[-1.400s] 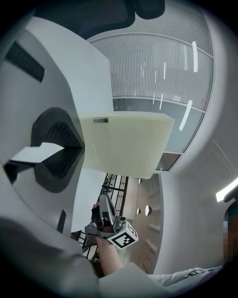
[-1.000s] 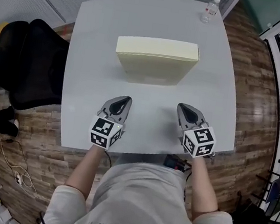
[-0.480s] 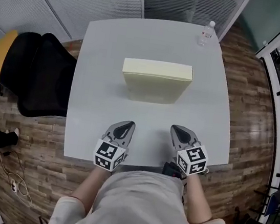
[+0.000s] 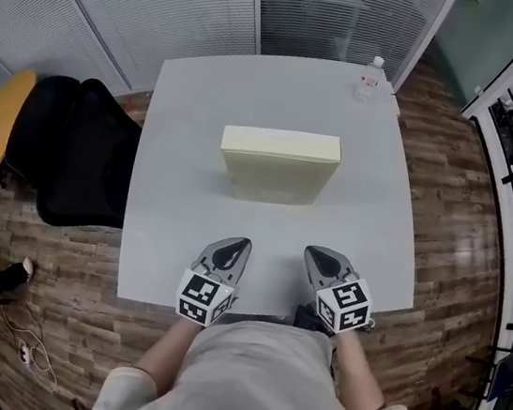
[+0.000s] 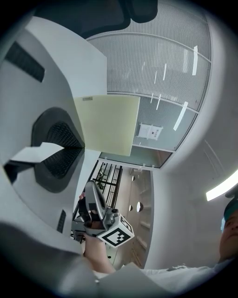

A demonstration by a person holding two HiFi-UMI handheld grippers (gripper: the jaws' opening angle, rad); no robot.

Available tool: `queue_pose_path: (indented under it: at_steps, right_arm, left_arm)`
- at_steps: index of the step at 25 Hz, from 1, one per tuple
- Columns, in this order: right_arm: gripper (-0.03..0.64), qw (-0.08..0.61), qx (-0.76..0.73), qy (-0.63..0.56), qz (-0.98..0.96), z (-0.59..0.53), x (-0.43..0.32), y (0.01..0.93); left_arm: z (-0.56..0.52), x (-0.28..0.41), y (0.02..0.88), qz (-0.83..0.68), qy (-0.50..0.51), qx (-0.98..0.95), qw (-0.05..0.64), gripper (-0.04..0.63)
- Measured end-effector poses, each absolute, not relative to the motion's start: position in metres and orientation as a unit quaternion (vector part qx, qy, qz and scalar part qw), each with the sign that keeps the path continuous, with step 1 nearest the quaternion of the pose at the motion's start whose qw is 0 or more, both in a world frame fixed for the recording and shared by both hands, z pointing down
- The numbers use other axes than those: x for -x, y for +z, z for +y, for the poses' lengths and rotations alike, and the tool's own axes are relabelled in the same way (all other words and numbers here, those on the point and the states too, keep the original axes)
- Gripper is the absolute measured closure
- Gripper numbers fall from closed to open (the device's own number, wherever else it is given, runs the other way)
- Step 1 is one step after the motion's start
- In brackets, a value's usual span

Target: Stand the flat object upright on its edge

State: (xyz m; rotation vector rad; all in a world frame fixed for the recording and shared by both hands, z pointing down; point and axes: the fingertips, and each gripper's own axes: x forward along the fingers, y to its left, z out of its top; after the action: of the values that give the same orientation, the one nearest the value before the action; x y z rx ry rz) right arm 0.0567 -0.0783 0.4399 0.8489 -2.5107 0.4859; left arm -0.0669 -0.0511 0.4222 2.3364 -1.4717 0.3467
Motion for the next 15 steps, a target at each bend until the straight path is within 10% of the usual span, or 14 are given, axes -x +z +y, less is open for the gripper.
queue_pose_path:
  at_steps: [15]
  right_arm:
    - [0.594,0.208,-0.306,0.188,-0.91,-0.0817,-0.0548,0.4405]
  left_arm:
    - [-0.0499,0.0636,0.4154,-0.522,0.123,-0.826,0.174,0.584]
